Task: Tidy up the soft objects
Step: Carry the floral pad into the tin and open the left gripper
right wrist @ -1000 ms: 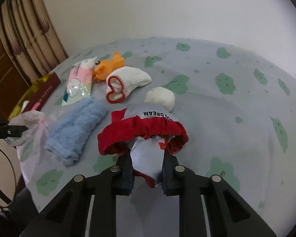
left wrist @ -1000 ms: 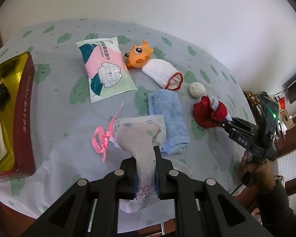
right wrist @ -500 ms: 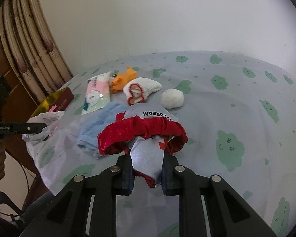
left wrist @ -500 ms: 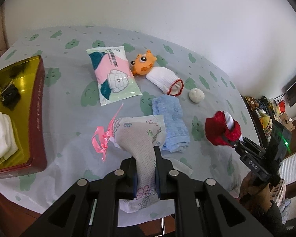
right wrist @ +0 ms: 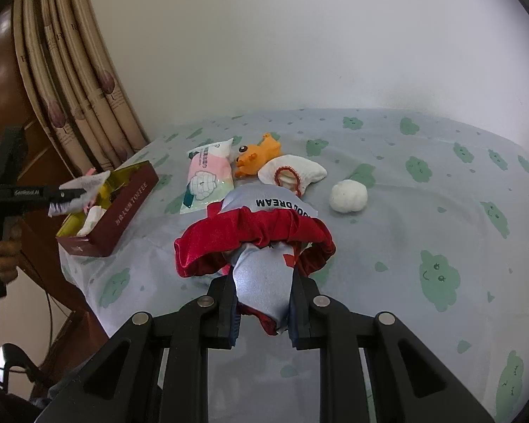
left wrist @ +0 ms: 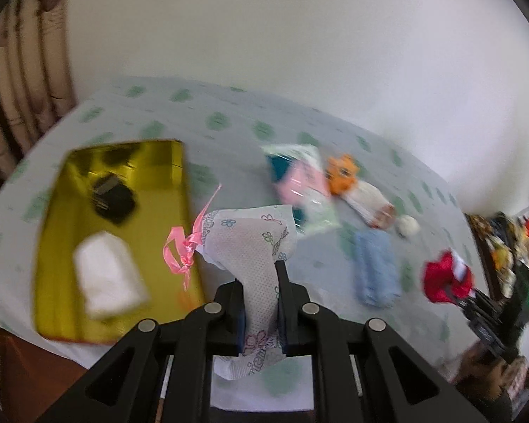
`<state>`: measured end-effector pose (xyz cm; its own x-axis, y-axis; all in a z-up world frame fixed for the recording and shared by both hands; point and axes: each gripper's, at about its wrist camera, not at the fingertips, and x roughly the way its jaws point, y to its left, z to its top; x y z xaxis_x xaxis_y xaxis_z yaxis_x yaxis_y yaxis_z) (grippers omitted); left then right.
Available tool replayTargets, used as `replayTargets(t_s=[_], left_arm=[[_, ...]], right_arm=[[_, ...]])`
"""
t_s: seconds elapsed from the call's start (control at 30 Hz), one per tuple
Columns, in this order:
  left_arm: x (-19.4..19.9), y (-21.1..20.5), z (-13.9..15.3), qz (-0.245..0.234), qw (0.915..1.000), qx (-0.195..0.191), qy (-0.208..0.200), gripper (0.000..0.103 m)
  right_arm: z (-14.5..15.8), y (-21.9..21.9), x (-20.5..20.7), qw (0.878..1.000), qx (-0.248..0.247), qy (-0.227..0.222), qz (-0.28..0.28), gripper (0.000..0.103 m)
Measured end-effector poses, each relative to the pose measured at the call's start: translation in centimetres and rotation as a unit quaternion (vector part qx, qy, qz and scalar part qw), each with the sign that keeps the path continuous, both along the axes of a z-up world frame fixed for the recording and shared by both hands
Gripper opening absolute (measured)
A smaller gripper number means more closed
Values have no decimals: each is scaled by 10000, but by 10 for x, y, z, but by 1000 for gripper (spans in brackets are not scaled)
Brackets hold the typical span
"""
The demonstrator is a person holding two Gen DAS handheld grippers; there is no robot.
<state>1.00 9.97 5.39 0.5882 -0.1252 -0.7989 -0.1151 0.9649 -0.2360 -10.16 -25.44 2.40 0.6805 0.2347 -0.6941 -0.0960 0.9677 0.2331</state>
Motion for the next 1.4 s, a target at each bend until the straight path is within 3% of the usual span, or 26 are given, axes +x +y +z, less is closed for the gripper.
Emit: replayTargets(t_s=[0.13, 0.43, 1.03, 1.13, 1.27, 1.33, 1.4], left_arm=[[21, 39, -4, 237, 9992, 325, 34, 13], [83, 94, -43, 643, 9955, 536, 442, 13], [126, 99, -83, 556, 9932, 500, 888, 14], [128, 94, -87, 492, 9914, 698, 993, 22], [126, 89, -87, 540, 9886, 968, 1020, 44], [124, 89, -85, 557, 9888, 970, 989, 51], [120, 90, -79, 584, 9901, 881, 922, 51]], right_arm=[[-2, 1, 1, 10000, 23, 73, -26, 19], [-2, 6, 6, 9998, -66, 154, -53, 19], [-12, 3, 12, 9993, 55, 352, -73, 20], [-13, 3, 12, 9993, 68, 360, -86, 20], [-12, 3, 11, 9993, 74, 360, -80, 20], [-12, 3, 11, 9993, 55, 359, -77, 20], [-11, 3, 10, 9994, 61, 344, -68, 20]])
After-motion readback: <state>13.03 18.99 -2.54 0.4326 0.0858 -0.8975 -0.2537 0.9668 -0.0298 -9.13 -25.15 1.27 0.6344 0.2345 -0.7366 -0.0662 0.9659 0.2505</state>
